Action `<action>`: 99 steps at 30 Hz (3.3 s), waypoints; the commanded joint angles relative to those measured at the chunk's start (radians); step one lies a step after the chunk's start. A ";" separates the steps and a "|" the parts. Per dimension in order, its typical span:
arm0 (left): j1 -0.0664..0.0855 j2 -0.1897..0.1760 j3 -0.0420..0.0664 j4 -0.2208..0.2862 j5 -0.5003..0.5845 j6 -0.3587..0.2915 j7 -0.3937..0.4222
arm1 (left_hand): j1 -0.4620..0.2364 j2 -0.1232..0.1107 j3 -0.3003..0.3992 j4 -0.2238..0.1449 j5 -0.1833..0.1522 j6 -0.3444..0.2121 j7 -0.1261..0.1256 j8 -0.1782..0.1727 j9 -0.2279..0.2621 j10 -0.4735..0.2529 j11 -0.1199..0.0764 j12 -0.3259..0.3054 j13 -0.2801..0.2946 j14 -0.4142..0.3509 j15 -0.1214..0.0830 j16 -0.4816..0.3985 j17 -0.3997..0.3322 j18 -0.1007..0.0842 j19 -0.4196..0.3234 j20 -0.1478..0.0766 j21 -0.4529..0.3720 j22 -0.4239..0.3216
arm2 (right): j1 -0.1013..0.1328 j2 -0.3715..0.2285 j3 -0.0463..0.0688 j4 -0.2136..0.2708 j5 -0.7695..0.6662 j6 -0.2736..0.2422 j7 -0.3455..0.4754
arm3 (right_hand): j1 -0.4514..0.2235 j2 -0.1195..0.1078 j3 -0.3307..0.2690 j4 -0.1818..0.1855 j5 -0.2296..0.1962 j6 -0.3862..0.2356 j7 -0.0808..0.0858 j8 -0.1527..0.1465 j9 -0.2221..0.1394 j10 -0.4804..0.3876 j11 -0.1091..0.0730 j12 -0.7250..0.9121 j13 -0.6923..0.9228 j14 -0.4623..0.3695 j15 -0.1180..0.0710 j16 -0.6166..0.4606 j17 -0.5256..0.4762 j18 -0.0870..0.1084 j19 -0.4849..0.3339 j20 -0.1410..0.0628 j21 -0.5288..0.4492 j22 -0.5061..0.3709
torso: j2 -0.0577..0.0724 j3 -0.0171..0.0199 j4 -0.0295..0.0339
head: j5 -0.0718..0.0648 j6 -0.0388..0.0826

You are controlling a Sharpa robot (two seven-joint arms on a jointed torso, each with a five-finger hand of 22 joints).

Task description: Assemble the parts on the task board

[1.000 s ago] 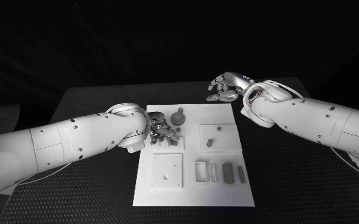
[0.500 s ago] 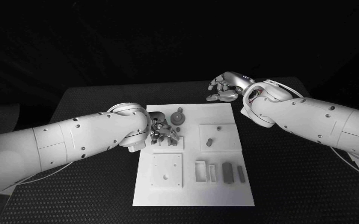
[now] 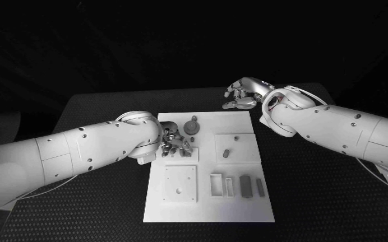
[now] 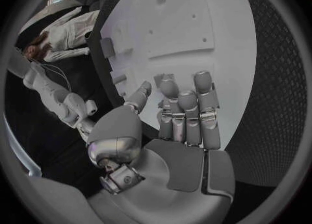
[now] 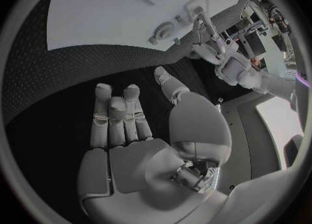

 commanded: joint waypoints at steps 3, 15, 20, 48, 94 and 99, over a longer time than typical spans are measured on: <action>0.000 0.004 0.000 -0.002 0.006 0.021 -0.003 | -0.011 -0.005 -0.001 0.008 0.001 -0.001 0.003 -0.001 0.000 0.000 -0.001 0.006 0.001 -0.004 -0.006 0.005 -0.002 0.015 0.007 -0.002 0.004 0.021 | 0.000 0.002 0.000 0.000 -0.010 0.011 0.008 | -0.007 0.005 -0.005 0.000 0.003 -0.015 0.019 0.002 -0.001 -0.004 0.002 0.006 -0.001 0.005 -0.005 0.001 -0.002 0.013 0.000 -0.003 -0.006 0.014 | 0.000 -0.0006 0.0011 | -0.001 0.000; -0.002 0.009 0.000 -0.013 0.006 0.018 -0.004 | -0.018 -0.014 -0.002 0.016 0.001 -0.003 0.003 -0.003 -0.001 -0.003 -0.001 0.007 0.002 -0.006 -0.006 0.008 -0.004 0.015 0.006 -0.003 0.005 0.020 | 0.000 0.003 0.000 -0.002 -0.009 0.012 0.008 | -0.008 0.005 -0.005 0.000 0.003 -0.015 0.019 0.002 -0.001 -0.004 0.002 0.006 -0.002 0.005 -0.005 0.001 -0.002 0.013 0.000 -0.003 -0.006 0.014 | 0.000 0.0002 -0.0003 | -0.001 0.000; -0.003 0.013 0.000 -0.017 0.006 0.018 -0.004 | -0.021 -0.017 -0.001 0.021 0.001 -0.005 0.003 -0.004 -0.001 -0.004 -0.001 0.008 0.002 -0.007 -0.006 0.009 -0.005 0.015 0.006 -0.004 0.005 0.020 | 0.000 0.003 0.000 -0.001 -0.009 0.012 0.009 | -0.008 0.005 -0.005 0.001 0.003 -0.015 0.019 0.002 -0.001 -0.004 0.002 0.006 -0.002 0.005 -0.005 0.001 -0.002 0.013 0.000 -0.003 -0.006 0.014 | 0.000 0.0001 0.0005 | -0.002 0.001; -0.003 0.011 -0.002 -0.019 -0.023 0.076 -0.033 | 0.003 -0.010 0.008 0.009 0.005 -0.015 0.006 -0.010 -0.004 -0.009 0.002 0.015 0.004 -0.011 -0.005 0.018 -0.012 0.013 0.005 -0.005 0.012 0.021 | 0.000 0.003 0.000 0.002 -0.008 0.012 0.009 | -0.010 0.005 -0.005 0.002 0.003 -0.015 0.019 0.002 -0.002 -0.003 0.002 0.007 -0.003 0.005 -0.004 0.002 -0.002 0.013 0.000 -0.003 -0.006 0.014 | 0.000 0.0000 0.0008 | -0.004 -0.004; -0.012 0.041 -0.005 -0.048 -0.010 0.089 -0.041 | -0.038 -0.029 0.003 0.047 -0.002 -0.073 0.024 -0.046 -0.022 -0.018 0.018 0.023 0.007 -0.021 0.008 0.029 -0.023 0.020 -0.002 0.000 0.013 0.020 | 0.000 0.003 0.000 0.003 -0.003 0.015 0.010 | -0.019 0.002 -0.006 0.010 0.003 -0.015 0.019 0.002 -0.003 -0.004 0.003 0.009 -0.006 0.005 -0.004 0.002 -0.003 0.013 0.000 -0.003 -0.007 0.014 | 0.000 -0.0001 0.0009 | -0.012 -0.006; -0.012 0.042 -0.005 -0.048 -0.012 0.094 -0.044 | -0.010 -0.001 0.014 0.030 -0.001 -0.069 0.024 -0.044 -0.024 -0.018 0.018 0.026 0.008 -0.020 0.009 0.033 -0.024 0.023 -0.001 0.003 0.017 0.021 | 0.000 0.004 0.000 0.003 -0.003 0.017 0.010 | -0.019 0.002 -0.006 0.010 0.003 -0.015 0.019 0.002 -0.003 -0.004 0.002 0.009 -0.006 0.005 -0.004 0.002 -0.003 0.013 0.000 -0.003 -0.007 0.014 | 0.000 -0.0003 0.0005 | -0.012 -0.007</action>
